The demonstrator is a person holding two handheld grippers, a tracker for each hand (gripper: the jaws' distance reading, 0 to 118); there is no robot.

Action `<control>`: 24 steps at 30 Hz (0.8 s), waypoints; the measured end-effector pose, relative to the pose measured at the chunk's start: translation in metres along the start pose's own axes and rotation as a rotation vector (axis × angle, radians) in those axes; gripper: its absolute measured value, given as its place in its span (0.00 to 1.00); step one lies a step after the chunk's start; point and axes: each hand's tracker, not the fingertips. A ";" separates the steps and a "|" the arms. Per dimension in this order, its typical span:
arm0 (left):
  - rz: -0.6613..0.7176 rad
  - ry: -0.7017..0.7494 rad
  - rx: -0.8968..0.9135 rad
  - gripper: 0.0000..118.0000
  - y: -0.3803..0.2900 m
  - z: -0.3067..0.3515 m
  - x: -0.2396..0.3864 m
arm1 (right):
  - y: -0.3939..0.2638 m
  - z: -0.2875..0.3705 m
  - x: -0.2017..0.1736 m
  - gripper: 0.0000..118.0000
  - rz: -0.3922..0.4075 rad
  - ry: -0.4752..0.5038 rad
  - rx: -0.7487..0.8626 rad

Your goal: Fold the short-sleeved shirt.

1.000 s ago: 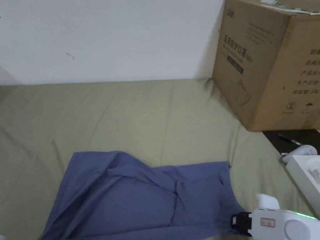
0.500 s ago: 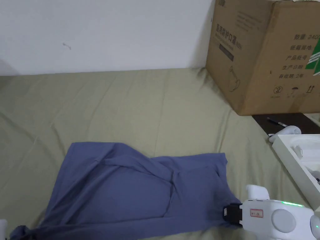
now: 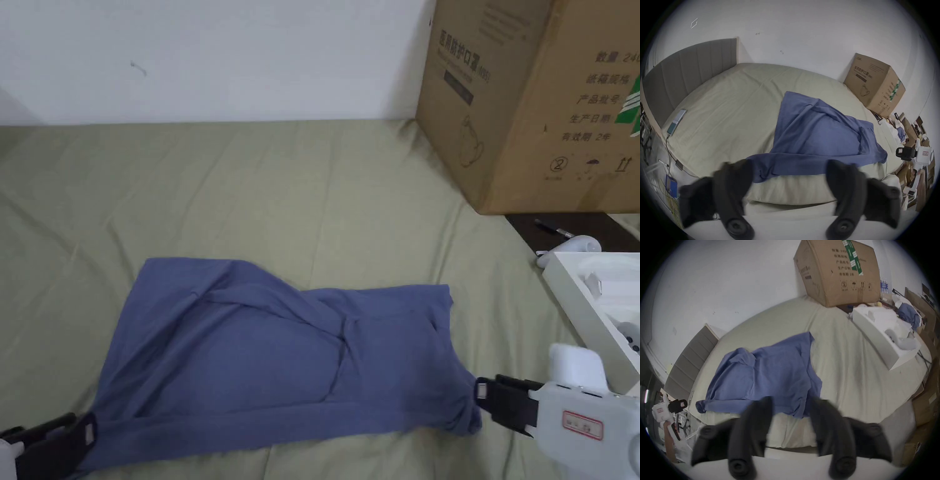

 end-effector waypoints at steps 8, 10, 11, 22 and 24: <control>0.106 -0.016 0.007 0.00 -0.019 -0.010 -0.003 | -0.026 0.016 0.012 0.00 -0.037 -0.031 -0.030; 0.097 0.001 0.007 0.00 -0.020 -0.010 -0.003 | -0.030 0.014 0.009 0.00 -0.011 -0.034 -0.045; 0.077 0.021 0.011 0.00 -0.021 -0.010 -0.001 | -0.030 0.012 0.009 0.00 -0.005 -0.035 -0.046; 0.043 0.192 -0.088 0.95 -0.030 -0.045 -0.042 | -0.025 -0.009 -0.023 0.00 0.061 0.032 -0.079; 0.080 0.157 -0.103 0.95 -0.032 -0.054 -0.053 | -0.025 -0.012 -0.029 0.00 0.075 0.038 -0.089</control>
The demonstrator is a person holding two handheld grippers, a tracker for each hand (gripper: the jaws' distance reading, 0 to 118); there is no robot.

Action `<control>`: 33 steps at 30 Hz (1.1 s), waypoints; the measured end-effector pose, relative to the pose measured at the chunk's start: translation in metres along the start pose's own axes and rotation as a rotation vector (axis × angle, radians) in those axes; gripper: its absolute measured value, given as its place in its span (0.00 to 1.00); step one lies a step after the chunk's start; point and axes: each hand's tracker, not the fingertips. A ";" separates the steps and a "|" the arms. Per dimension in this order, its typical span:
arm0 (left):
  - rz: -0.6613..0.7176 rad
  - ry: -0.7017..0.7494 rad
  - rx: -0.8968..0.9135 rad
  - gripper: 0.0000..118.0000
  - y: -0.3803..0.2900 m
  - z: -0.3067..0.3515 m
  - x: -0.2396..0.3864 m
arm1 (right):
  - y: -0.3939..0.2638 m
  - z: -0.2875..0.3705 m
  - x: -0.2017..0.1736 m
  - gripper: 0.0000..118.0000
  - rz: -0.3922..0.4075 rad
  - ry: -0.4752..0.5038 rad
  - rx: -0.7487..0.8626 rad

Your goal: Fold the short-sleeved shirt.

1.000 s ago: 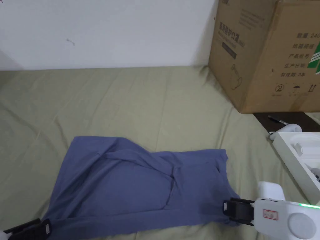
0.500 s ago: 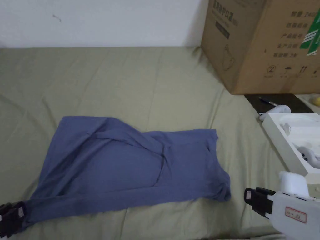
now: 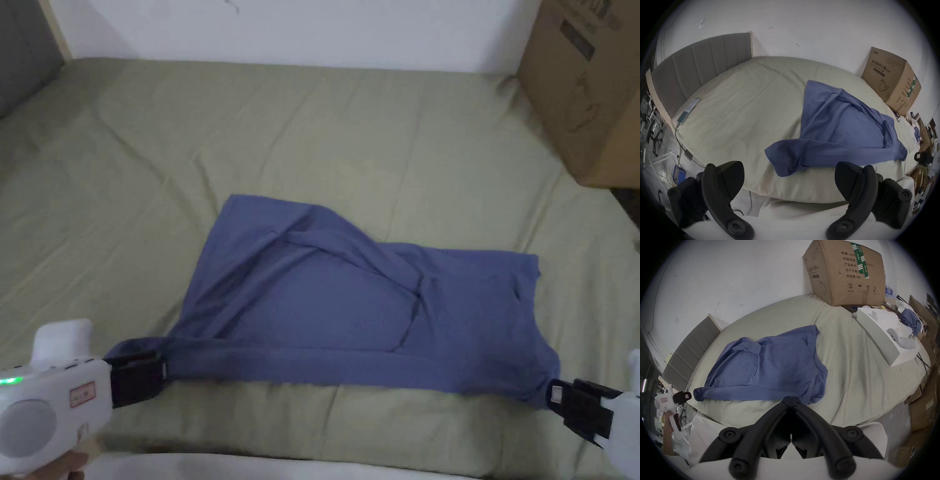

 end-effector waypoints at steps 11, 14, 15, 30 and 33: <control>-0.074 -0.004 -0.109 0.03 0.016 -0.050 0.010 | 0.001 -0.013 -0.006 0.00 0.008 0.014 -0.049; -0.160 0.020 -0.089 0.02 0.012 -0.041 0.028 | -0.002 -0.012 -0.004 0.00 -0.004 0.012 -0.052; -0.165 -0.007 -0.079 0.02 0.013 -0.038 0.031 | -0.003 -0.012 -0.003 0.00 0.001 0.002 -0.056; -0.105 0.013 -0.075 0.02 0.022 -0.026 0.025 | 0.008 -0.060 0.030 0.75 -0.041 -0.093 -0.094; -0.099 0.022 -0.081 0.02 0.023 -0.028 0.026 | 0.009 -0.071 0.031 0.71 0.012 -0.122 -0.106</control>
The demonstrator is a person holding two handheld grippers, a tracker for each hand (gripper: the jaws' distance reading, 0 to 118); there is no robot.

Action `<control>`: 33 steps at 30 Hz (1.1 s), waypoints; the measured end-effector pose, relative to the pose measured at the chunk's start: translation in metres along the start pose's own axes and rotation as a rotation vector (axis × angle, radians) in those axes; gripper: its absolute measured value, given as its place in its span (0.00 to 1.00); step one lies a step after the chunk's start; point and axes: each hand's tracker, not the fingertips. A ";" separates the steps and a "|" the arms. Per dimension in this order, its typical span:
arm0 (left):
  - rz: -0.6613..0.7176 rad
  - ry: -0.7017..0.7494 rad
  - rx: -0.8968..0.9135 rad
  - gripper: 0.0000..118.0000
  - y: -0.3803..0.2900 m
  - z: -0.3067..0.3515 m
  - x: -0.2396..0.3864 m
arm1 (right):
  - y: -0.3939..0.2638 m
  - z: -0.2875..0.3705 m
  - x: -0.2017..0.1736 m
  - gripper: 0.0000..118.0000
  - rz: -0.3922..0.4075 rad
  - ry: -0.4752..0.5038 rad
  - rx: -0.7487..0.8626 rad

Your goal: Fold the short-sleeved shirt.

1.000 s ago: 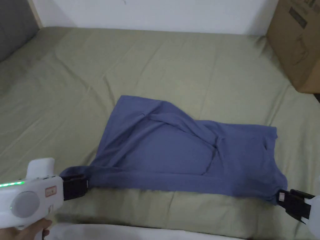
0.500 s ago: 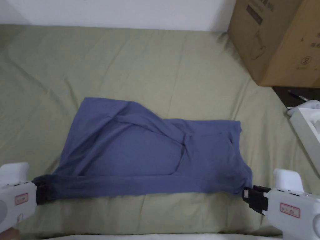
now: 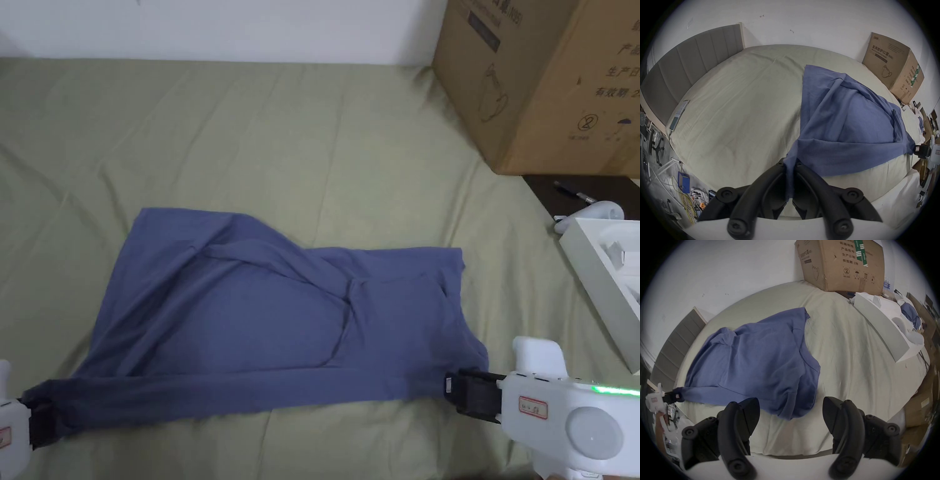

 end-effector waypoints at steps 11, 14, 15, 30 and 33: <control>-0.027 0.024 -0.023 0.02 -0.003 -0.005 0.001 | -0.006 0.004 -0.015 0.03 0.063 -0.015 0.058; -0.019 0.021 -0.020 0.02 0.001 -0.001 0.001 | -0.004 0.007 -0.015 0.02 0.095 -0.025 0.073; -0.010 0.023 -0.017 0.02 0.002 0.002 0.001 | 0.000 0.010 -0.013 0.02 0.086 -0.006 0.061; 0.035 0.013 0.369 0.02 0.163 0.083 0.017 | 0.175 0.105 -0.042 0.02 0.107 0.116 0.434; 0.038 0.032 0.441 0.02 0.216 0.091 0.022 | 0.229 0.115 -0.052 0.02 0.104 0.168 0.497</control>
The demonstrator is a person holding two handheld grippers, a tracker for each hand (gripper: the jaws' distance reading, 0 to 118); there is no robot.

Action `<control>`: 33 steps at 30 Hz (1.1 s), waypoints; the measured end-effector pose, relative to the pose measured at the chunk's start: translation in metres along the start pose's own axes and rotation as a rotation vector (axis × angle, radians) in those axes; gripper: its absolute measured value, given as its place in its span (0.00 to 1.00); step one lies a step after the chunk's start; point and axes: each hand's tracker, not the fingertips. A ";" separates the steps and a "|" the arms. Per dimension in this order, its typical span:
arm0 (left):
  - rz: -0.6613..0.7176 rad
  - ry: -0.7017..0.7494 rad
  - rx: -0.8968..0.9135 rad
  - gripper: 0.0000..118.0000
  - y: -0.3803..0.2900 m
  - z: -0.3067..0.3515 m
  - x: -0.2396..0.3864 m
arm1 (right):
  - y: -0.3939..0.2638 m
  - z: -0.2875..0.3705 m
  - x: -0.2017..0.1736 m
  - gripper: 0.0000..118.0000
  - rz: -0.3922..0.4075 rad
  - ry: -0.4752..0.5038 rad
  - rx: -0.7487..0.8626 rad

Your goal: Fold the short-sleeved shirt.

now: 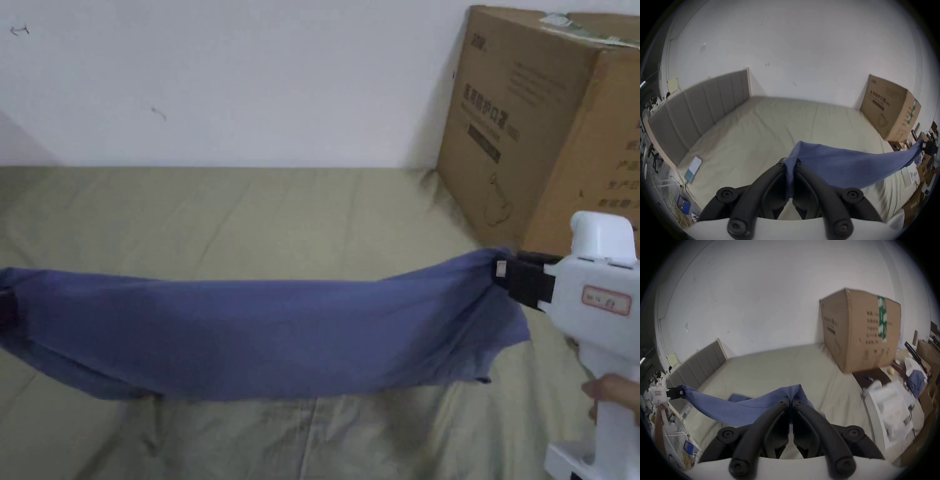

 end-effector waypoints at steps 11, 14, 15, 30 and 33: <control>0.034 -0.011 0.192 0.02 0.172 -0.037 0.052 | 0.162 -0.067 -0.010 0.02 0.050 -0.049 0.149; -0.113 0.047 0.227 0.02 0.220 -0.061 0.064 | 0.203 -0.081 -0.010 0.02 0.037 -0.058 0.177; -0.150 0.039 0.245 0.02 0.233 -0.064 0.068 | 0.217 -0.086 -0.011 0.02 0.038 -0.062 0.187; -0.181 0.113 0.437 0.02 0.367 -0.052 0.083 | 0.368 -0.121 -0.047 0.02 0.060 -0.069 0.344; -0.213 0.125 0.448 0.02 0.381 -0.049 0.081 | 0.376 -0.120 -0.053 0.02 0.109 -0.077 0.360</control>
